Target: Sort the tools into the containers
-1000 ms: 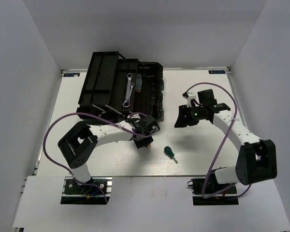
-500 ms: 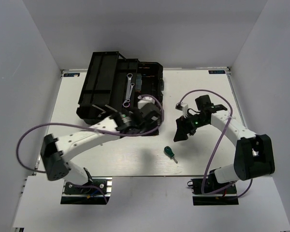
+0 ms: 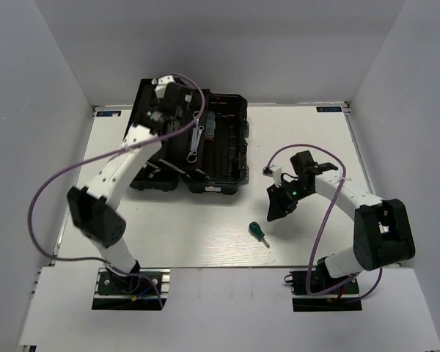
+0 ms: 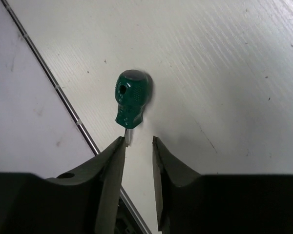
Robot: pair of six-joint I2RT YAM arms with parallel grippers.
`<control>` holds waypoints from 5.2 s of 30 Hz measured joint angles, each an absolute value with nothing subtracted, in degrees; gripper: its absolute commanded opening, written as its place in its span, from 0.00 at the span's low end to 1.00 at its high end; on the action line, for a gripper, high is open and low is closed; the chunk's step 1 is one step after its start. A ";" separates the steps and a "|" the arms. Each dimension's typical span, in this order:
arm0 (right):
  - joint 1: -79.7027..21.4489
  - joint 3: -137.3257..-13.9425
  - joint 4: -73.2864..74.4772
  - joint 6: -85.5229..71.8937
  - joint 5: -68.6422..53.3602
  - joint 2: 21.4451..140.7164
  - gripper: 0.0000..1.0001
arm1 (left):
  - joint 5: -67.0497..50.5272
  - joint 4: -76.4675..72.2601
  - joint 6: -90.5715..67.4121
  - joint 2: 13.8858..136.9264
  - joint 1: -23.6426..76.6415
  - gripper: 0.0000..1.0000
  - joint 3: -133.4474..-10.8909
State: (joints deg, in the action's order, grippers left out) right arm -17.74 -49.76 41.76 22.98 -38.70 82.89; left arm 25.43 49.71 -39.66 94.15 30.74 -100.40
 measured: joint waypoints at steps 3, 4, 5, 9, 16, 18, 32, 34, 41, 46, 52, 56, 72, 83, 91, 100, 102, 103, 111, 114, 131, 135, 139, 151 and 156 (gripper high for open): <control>-18.57 -49.93 41.58 22.15 -37.21 82.89 0.46 | 23.46 49.23 -37.71 103.15 24.36 0.00 -108.42; -18.87 -50.00 41.45 21.87 -36.71 82.89 0.49 | 22.94 49.25 -37.08 105.49 22.81 0.00 -110.61; -19.14 -50.04 41.34 21.54 -36.18 82.89 0.50 | 22.59 49.63 -36.51 107.83 21.02 0.00 -112.88; -20.14 -50.04 40.32 21.08 -34.61 82.87 0.54 | 20.80 50.65 -35.05 113.38 16.03 0.00 -120.25; -21.54 -50.28 39.64 19.75 -32.91 84.05 0.77 | 18.50 51.27 -33.30 114.08 12.49 0.23 -122.06; -21.96 -50.81 39.24 19.59 -32.36 85.27 0.79 | 17.63 50.89 -32.84 114.08 12.56 0.38 -121.34; -26.83 -53.36 38.63 19.64 -28.91 89.45 0.79 | 15.07 51.16 -28.73 114.13 12.53 0.76 -118.69; -27.53 -53.45 38.65 19.70 -28.36 89.45 0.77 | 15.09 51.20 -28.03 114.08 12.53 0.76 -119.59; -29.91 -53.36 38.85 20.34 -26.50 89.43 0.77 | 14.33 51.16 -26.33 109.84 12.62 0.77 -118.61; -32.08 -51.59 38.83 20.58 -25.10 89.17 0.77 | 8.36 48.80 -24.32 97.80 13.02 0.80 -108.62; -36.14 -50.65 37.78 18.81 -22.22 89.17 0.69 | 3.05 47.53 -23.77 83.05 13.63 0.81 -97.03; -40.07 -49.67 34.61 15.35 -16.88 89.36 0.66 | 2.50 48.05 -23.75 79.15 13.63 0.81 -95.72; -45.52 -56.01 37.45 12.29 -8.05 93.41 0.00 | 3.62 51.27 -23.68 70.35 13.63 0.82 -93.69; -44.73 -105.58 55.68 18.17 -29.98 100.18 0.00 | 1.13 45.15 -23.24 63.42 13.63 0.82 -89.93; -41.82 -125.51 37.04 5.69 -30.76 115.94 0.00 | 3.31 41.30 -23.35 57.52 13.63 0.82 -87.05; -41.65 -131.98 8.73 -12.10 -24.69 133.19 0.00 | 5.63 41.56 -23.86 53.95 13.63 0.82 -85.69; -41.85 -132.35 4.82 -13.98 -23.66 134.02 0.00 | 5.72 41.67 -24.08 53.32 13.63 0.82 -84.71; -41.93 -132.38 3.57 -14.81 -23.46 134.04 0.00 | 5.85 41.78 -24.10 53.15 13.63 0.82 -84.38; -42.78 -133.97 -5.43 -18.04 -21.58 134.17 0.00 | 6.44 41.21 -24.86 53.98 13.63 0.82 -82.50; -43.16 -135.17 -7.51 -17.74 -20.67 135.13 0.00 | 6.42 40.95 -25.50 54.98 13.63 0.82 -82.15; -43.92 -134.41 -8.91 -13.08 -20.34 141.60 0.90 | 6.74 41.65 -28.14 53.98 13.63 0.82 -78.39; -43.83 -133.03 -9.10 -12.53 -21.69 141.32 0.90 | 7.99 42.22 -29.54 53.87 13.63 0.82 -77.10; -43.53 -131.26 -9.17 -11.68 -22.68 139.52 0.85 | 10.57 43.09 -32.12 53.78 13.58 0.82 -76.05; -37.19 -116.57 -3.33 -7.20 -23.68 114.21 0.27 | 20.38 42.70 -47.33 57.01 11.42 0.36 -64.20; -31.51 -108.05 6.52 -1.43 -22.13 105.10 0.59 | 21.69 40.62 -49.58 62.78 6.81 0.36 -64.34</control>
State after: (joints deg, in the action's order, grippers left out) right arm -31.51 -108.05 6.52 -1.43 -22.13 105.10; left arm 21.69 40.62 -49.58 62.78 6.81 -64.34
